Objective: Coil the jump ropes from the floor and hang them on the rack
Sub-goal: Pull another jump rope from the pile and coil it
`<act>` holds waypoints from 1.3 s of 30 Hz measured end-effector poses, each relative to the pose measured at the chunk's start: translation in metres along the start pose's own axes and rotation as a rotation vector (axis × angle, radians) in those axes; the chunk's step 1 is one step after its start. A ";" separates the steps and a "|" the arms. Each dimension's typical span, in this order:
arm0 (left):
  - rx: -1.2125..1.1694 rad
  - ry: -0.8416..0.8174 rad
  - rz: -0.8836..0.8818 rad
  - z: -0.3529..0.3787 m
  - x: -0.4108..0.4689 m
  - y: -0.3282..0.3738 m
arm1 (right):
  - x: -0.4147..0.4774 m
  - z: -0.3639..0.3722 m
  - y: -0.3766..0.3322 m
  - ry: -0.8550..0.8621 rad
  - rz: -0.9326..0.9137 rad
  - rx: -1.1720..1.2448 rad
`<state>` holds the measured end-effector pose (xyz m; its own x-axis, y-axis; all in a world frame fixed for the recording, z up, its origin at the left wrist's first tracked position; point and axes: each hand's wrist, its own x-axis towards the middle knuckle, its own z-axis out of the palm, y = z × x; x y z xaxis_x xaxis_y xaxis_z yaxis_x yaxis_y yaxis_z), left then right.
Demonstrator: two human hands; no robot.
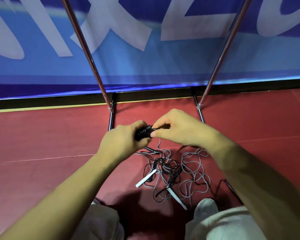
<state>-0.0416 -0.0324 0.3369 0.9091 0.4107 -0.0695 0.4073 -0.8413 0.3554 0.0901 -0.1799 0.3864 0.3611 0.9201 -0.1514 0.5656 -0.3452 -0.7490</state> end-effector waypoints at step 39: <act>-0.944 0.009 -0.271 -0.023 0.008 0.006 | 0.003 -0.004 0.014 0.049 0.062 -0.037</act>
<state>-0.0343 -0.0261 0.3596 0.7929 0.5542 -0.2533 0.3616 -0.0934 0.9277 0.1021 -0.1824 0.3779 0.4317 0.8870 -0.1638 0.5678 -0.4083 -0.7147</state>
